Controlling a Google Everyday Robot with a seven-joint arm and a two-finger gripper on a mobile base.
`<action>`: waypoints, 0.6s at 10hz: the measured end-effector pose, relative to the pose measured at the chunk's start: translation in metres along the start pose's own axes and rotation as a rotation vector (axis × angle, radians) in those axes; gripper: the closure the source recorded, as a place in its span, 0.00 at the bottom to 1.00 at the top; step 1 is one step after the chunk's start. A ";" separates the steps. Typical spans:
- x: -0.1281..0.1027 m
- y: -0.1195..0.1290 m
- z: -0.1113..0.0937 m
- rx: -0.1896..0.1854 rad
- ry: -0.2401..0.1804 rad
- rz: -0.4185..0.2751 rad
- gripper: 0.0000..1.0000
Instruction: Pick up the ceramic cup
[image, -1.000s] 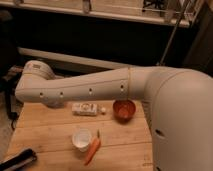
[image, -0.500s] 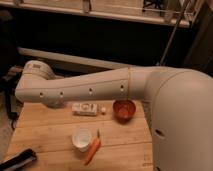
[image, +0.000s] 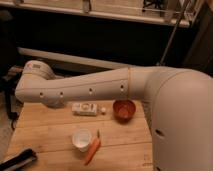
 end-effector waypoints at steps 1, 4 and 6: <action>0.000 0.000 0.000 0.000 0.000 0.000 0.95; -0.001 -0.003 0.001 0.006 -0.003 -0.003 0.95; -0.004 -0.009 0.008 0.028 -0.003 -0.004 0.95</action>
